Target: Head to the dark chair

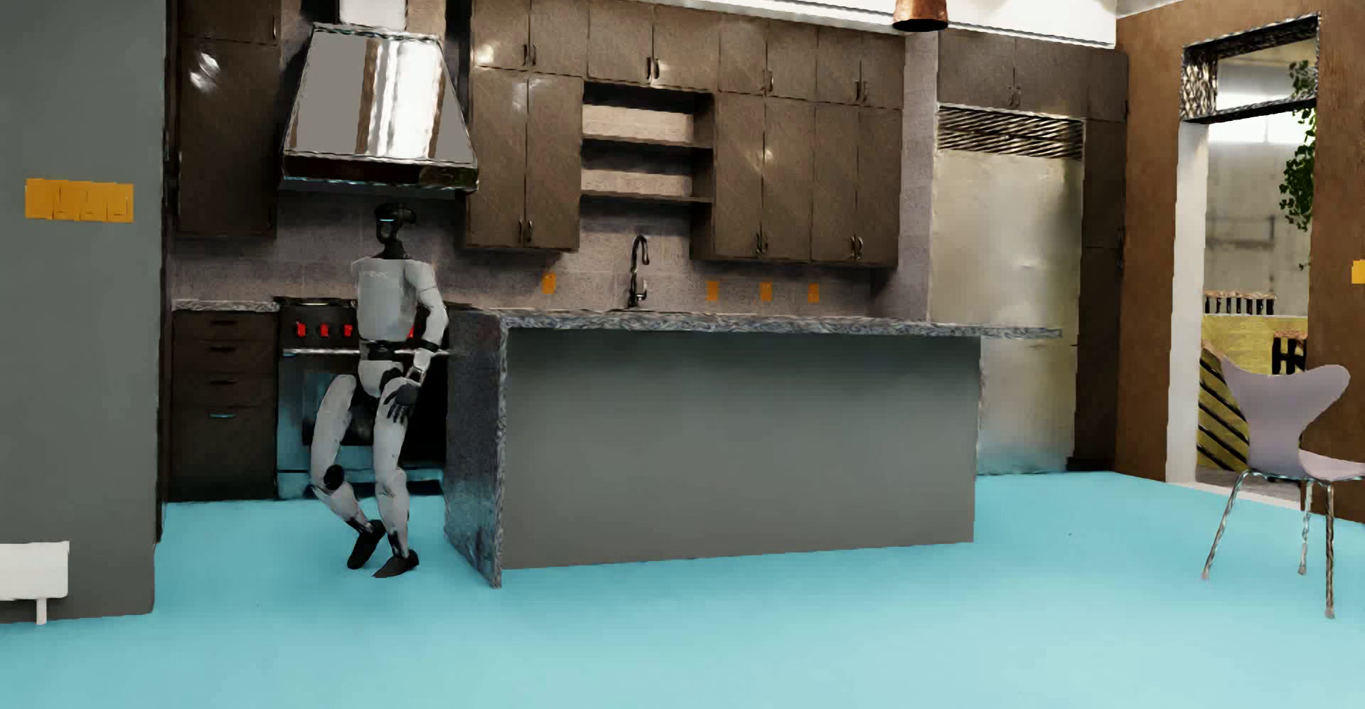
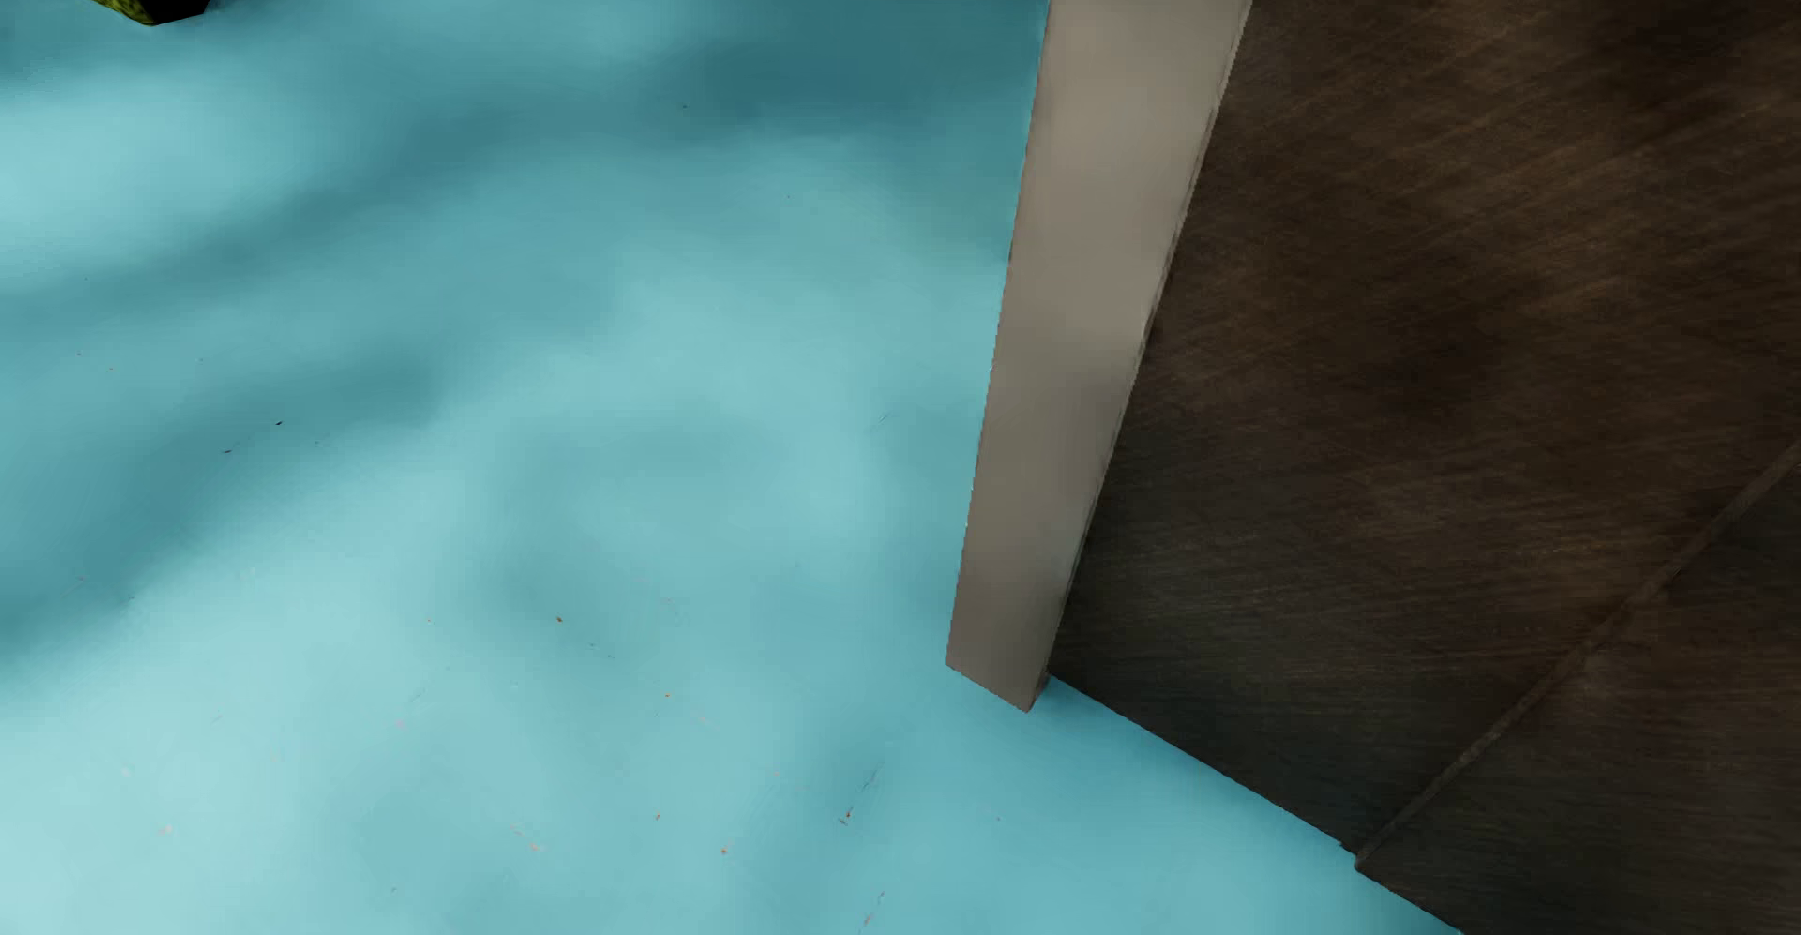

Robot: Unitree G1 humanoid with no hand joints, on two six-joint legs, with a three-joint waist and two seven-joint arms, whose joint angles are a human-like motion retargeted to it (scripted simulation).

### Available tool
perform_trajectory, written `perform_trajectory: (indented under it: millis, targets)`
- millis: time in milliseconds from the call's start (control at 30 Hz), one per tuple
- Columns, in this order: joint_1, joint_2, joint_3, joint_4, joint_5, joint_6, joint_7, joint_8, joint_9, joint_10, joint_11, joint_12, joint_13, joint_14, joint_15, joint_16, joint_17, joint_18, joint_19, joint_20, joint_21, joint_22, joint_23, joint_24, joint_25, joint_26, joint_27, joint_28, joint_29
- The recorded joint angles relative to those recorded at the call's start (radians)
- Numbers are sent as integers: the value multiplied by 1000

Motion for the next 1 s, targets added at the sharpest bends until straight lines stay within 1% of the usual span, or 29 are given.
perform_trajectory:
  millis: [33, 67, 100, 167, 200, 233, 267, 300, 333, 367, 400, 433, 467, 500, 533, 567, 600, 633, 667, 700, 733, 767, 800, 833, 867, 900, 933, 967, 1000]
  targets:
    - [53, -23, -10, 7, 19, 8, 0, 0, 14, -9, -150, -13, -2, -34, 2, -2, 2, 0, 0, 58, -28, -51, -13, 0, 0, 0, 0, 0, 0]
    - [99, -31, -13, 9, 28, 10, 0, 0, 27, -17, -317, -24, -16, -56, 53, -4, 1, 0, 0, 101, -43, -99, -24, 0, 0, 0, 0, 0, 0]
    - [136, -41, -5, 8, 30, 9, 0, 0, 32, -20, -467, -29, -30, -76, 113, -7, -3, 0, 0, 130, -74, -139, -39, 0, 0, 0, 0, 0, 0]
    - [201, -59, 23, 23, 28, 18, 0, 0, 38, -20, -646, -25, -52, -97, 263, -16, -19, 0, 0, 143, -187, -172, -81, 0, 0, 0, 0, 0, 0]
    - [251, -50, 33, 39, 24, 27, 0, 0, 51, -22, -656, -9, -62, -95, 299, -20, -31, 0, 0, 127, -238, -165, -100, 0, 0, 0, 0, 0, 0]
    - [286, -54, 38, 54, 28, 31, 0, 0, 53, -21, -637, 15, -75, -84, 292, -21, -45, 0, 0, 101, -280, -143, -112, 0, 0, 0, 0, 0, 0]
    - [306, -55, 40, 66, 25, 31, 0, 0, 39, -18, -603, 44, -85, -57, 336, -18, -55, 0, 0, 58, -317, -101, -116, 0, 0, 0, 0, 0, 0]
    - [329, -42, 43, 95, 36, 46, 0, 0, 30, -10, -562, 76, -94, 0, 353, -20, -63, 0, 0, 0, -330, -32, -109, 0, 0, 0, 0, 0, 0]
    - [321, -14, 53, 120, 46, 63, 0, 0, 23, 40, -527, 106, -107, 96, 312, -27, -72, 0, 0, -69, -322, 55, -90, 0, 0, 0, 0, 0, 0]
    - [241, 36, 48, 146, 46, 76, 0, 0, 18, 180, -516, 127, -124, 215, 255, -27, -77, 0, 0, -163, -310, 131, -71, 0, 0, 0, 0, 0, 0]
    - [86, 62, 41, 162, 45, 88, 0, 0, -1, 385, -513, 129, -139, 317, 189, -19, -80, 0, 0, -267, -314, 178, -69, 0, 0, 0, 0, 0, 0]
    - [-67, 90, 70, 150, 47, 101, 0, 0, -1, 600, -520, 117, -147, 368, 136, -6, -89, 0, 0, -346, -318, 196, -90, 0, 0, 0, 0, 0, 0]
    - [-210, 96, 118, 119, 39, 96, 0, 0, -14, 745, -528, 120, -158, 367, 98, 8, -90, 0, 0, -327, -328, 186, -103, 0, 0, 0, 0, 0, 0]
    - [-323, 115, 163, 84, 29, 83, 0, 0, -21, 791, -543, 135, -171, 353, 70, 21, -90, 0, 0, -276, -328, 158, -112, 0, 0, 0, 0, 0, 0]
    - [-394, 159, 194, 51, 22, 73, 0, 0, -20, 739, -562, 155, -182, 341, 48, 30, -94, 0, 0, -223, -326, 125, -122, 0, 0, 0, 0, 0, 0]
    - [-431, 221, 224, 27, 24, 68, 0, 0, -14, 602, -591, 172, -186, 373, 30, 30, -98, 0, 0, -178, -348, 97, -138, 0, 0, 0, 0, 0, 0]
    - [-425, 300, 253, 33, 49, 79, 0, 0, 4, 425, -625, 194, -179, 445, 10, 21, -103, 0, 0, -129, -378, 74, -154, 0, 0, 0, 0, 0, 0]
    - [-406, 360, 282, 37, 70, 93, 0, 0, 20, 250, -641, 207, -174, 515, -11, 6, -109, 0, 0, -108, -408, 59, -170, 0, 0, 0, 0, 0, 0]
    - [-392, 399, 305, 41, 89, 107, 0, 0, 28, 122, -644, 217, -178, 514, -37, -14, -115, 0, 0, -103, -420, 50, -178, 0, 0, 0, 0, 0, 0]
    - [-379, 433, 316, 40, 109, 117, 0, 0, 30, 49, -648, 226, -188, 398, -61, -36, -118, 0, 0, -111, -419, 44, -181, 0, 0, 0, 0, 0, 0]
    - [-362, 468, 316, 38, 125, 120, 0, 0, 30, 45, -646, 234, -195, 234, -79, -54, -117, 0, 0, -131, -420, 40, -186, 0, 0, 0, 0, 0, 0]
    - [-356, 497, 311, 39, 135, 118, 0, 0, 23, 64, -637, 244, -190, 202, -89, -65, -110, 0, 0, -149, -427, 36, -196, 0, 0, 0, 0, 0, 0]
    - [-359, 510, 307, 40, 138, 110, 0, 0, 1, 71, -621, 255, -172, 227, -92, -71, -100, 0, 0, -158, -439, 34, -211, 0, 0, 0, 0, 0, 0]
    - [-351, 513, 315, 33, 126, 93, 0, 0, -23, 79, -596, 262, -146, 213, -79, -76, -88, 0, 0, -170, -442, 45, -221, 0, 0, 0, 0, 0, 0]
    - [-341, 504, 308, 6, 100, 65, 0, 0, -34, 71, -546, 255, -132, 251, -39, -79, -72, 0, 0, -193, -414, 72, -205, 0, 0, 0, 0, 0, 0]
    - [-324, 453, 285, -17, 64, 41, 0, 0, -47, 59, -426, 237, -123, 254, 34, -73, -56, 0, 0, -201, -369, 97, -172, 0, 0, 0, 0, 0, 0]
    - [-291, 363, 260, -26, 10, 24, 0, 0, -59, 64, -250, 214, -111, 155, 139, -58, -44, 0, 0, -198, -321, 101, -147, 0, 0, 0, 0, 0, 0]
    - [-265, 255, 217, -31, -30, 17, 0, 0, -67, 72, -77, 181, -104, 69, 232, -44, -39, 0, 0, -183, -271, 92, -129, 0, 0, 0, 0, 0, 0]
    - [-220, 179, 166, -38, -54, 20, 0, 0, -57, 65, 53, 139, -98, 24, 235, -33, -36, 0, 0, -150, -221, 81, -107, 0, 0, 0, 0, 0, 0]
